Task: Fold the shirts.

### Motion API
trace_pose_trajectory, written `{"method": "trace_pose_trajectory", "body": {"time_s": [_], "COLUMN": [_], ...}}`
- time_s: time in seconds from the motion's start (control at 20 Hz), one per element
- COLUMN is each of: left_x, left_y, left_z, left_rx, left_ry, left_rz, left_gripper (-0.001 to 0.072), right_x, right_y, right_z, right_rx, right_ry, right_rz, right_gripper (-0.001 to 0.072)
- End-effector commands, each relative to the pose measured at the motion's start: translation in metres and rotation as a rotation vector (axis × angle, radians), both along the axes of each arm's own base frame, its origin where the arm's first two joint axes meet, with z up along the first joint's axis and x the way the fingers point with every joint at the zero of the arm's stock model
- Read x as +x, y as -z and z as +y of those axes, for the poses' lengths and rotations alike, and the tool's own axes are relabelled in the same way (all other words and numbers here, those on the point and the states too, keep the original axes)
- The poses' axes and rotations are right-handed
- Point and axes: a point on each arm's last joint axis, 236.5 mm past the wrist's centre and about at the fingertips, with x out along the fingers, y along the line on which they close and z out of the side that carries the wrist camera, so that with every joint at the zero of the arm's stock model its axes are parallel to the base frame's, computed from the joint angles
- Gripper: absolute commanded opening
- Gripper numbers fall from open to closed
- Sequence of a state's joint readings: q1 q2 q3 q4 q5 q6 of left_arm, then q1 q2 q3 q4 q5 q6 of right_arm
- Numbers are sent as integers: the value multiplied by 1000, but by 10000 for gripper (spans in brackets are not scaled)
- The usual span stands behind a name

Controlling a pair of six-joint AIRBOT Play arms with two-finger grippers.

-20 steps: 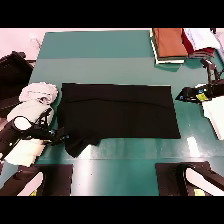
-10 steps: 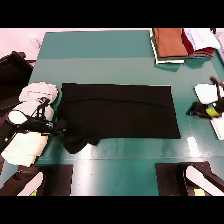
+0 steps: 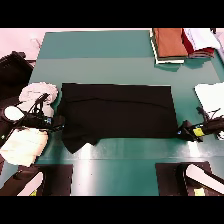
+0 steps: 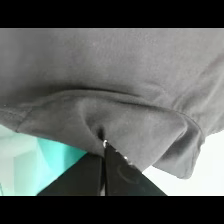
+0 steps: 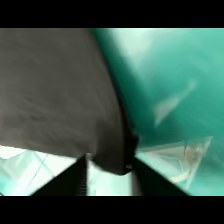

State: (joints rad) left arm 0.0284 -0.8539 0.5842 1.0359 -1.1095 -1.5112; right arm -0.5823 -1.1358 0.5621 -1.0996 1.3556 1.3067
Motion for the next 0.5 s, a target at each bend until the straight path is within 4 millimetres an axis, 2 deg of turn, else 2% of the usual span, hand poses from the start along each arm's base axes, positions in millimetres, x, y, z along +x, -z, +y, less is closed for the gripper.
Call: {"method": "trace_pose_trajectory", "body": {"time_s": [0.0,0.05,0.1,0.15,0.25,0.35,0.45], "left_x": [-1,-4,-6,-9,-14,-21,-37], "left_y": [-1,-1,-4,-8,-18,-35,-51], "left_z": [1,1,5,8,12,10,6], "left_rx": [4,10,31,54,76,77,66], "left_ry": [6,18,38,58,89,99,117], "left_rz": [2,13,20,24,29,-18,-40], "left_gripper": [19,19,18,18,18,18,18], "right_x": [18,24,30,36,34,20,8], "right_y": [11,6,-2,-14,-40,-66,-85], "right_z": [14,14,13,8,-3,-14,-25], "right_rx": [-40,-65,-88,-125,-204,-271,-346], "right_ry": [-46,-76,-99,-132,-215,-274,-294], "right_rz": [-67,-98,-131,-166,-196,-197,-214], "right_gripper": [215,92,22,24,23,23,23]}}
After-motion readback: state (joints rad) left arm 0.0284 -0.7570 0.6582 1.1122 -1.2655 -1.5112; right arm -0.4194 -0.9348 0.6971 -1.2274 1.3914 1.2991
